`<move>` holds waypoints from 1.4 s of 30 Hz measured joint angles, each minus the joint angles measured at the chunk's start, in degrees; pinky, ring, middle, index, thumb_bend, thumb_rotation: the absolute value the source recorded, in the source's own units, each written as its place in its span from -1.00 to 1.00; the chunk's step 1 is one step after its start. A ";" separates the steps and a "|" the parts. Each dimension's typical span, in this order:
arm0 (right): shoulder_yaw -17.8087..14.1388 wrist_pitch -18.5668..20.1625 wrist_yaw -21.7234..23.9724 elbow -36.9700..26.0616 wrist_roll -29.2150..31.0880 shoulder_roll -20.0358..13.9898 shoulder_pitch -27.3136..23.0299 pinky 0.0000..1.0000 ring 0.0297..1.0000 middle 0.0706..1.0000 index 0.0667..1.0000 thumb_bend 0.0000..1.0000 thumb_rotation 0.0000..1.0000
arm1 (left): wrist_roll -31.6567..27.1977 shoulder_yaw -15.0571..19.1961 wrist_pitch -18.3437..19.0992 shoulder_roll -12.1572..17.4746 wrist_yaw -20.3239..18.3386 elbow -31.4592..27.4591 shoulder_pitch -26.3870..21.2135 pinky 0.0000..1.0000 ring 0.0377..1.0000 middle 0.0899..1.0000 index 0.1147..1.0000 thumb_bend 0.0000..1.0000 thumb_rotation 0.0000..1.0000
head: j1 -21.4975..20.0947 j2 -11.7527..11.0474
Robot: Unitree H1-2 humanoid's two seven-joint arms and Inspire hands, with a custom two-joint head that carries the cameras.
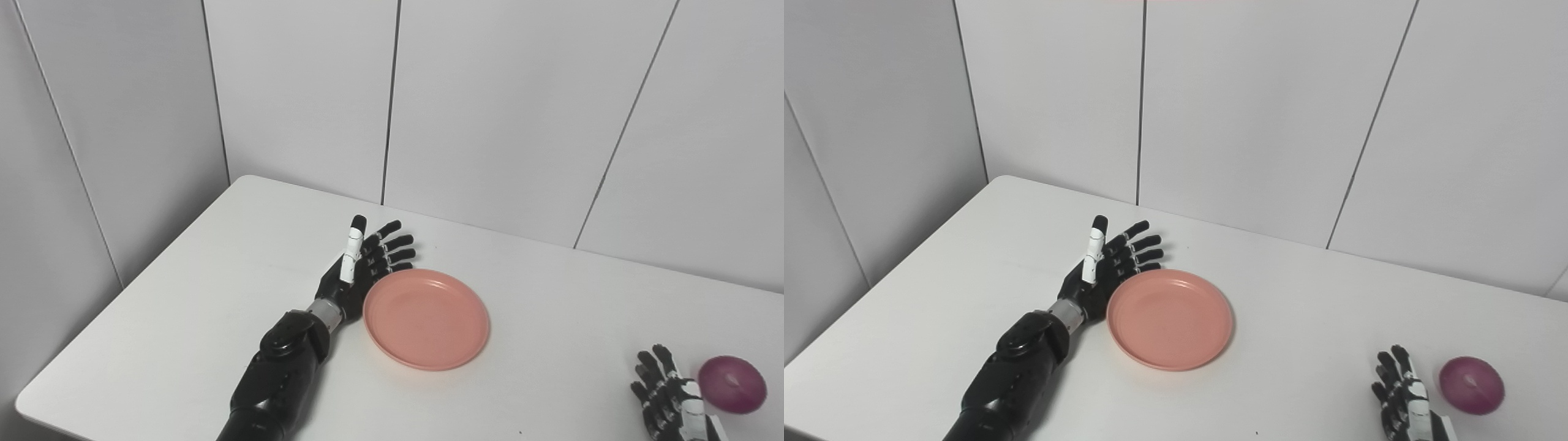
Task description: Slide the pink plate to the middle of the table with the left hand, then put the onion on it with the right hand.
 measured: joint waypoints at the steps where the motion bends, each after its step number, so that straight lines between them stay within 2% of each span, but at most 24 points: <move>1: 0.06 -0.01 -0.04 0.00 -0.01 0.03 -0.01 1.00 1.00 0.92 0.97 0.76 1.00 | 0.21 -0.41 0.00 -0.66 0.00 -0.14 0.05 0.54 0.58 0.63 0.73 0.83 1.00 | -0.26 0.18; 5: 0.45 -0.02 -0.05 -0.23 -0.01 0.27 0.03 1.00 1.00 0.92 0.97 0.82 1.00 | 1.60 -2.50 0.01 -1.96 0.04 -2.09 1.21 0.57 0.59 0.63 0.73 0.83 1.00 | -0.79 0.35; 7: 0.78 -0.01 -0.08 -0.34 -0.12 0.49 0.02 1.00 1.00 0.91 0.96 0.82 1.00 | 2.07 -3.22 0.19 -2.49 0.17 -2.95 1.68 0.58 0.60 0.63 0.74 0.84 1.00 | -2.54 1.32; 15: 2.26 0.13 -0.81 -1.16 -1.61 2.48 0.05 1.00 1.00 0.89 0.94 0.85 1.00 | 2.95 -7.81 4.89 -3.03 -0.28 -9.15 4.44 0.59 0.63 0.67 0.75 0.81 1.00 | -7.38 2.81; 22: 3.03 1.16 -3.16 -2.72 -2.67 4.10 0.81 1.00 0.99 0.87 0.91 0.88 1.00 | 3.39 -11.54 8.62 -2.87 -2.14 -14.24 7.07 0.65 0.63 0.65 0.74 0.79 1.00 | -8.88 3.34; 33: 4.18 2.46 -4.72 -3.54 -3.97 4.77 0.90 1.00 1.00 0.89 0.93 0.90 1.00 | 3.33 -12.32 9.27 -3.01 -2.31 -15.40 7.77 0.68 0.67 0.68 0.77 0.77 1.00 | -12.22 4.57; 42: 4.99 3.40 -5.54 -4.46 -4.47 5.20 0.94 1.00 1.00 0.88 0.93 0.85 1.00 | 3.34 -12.40 9.45 -2.65 -3.39 -15.12 7.43 0.67 0.66 0.72 0.78 0.78 1.00 | -12.57 4.75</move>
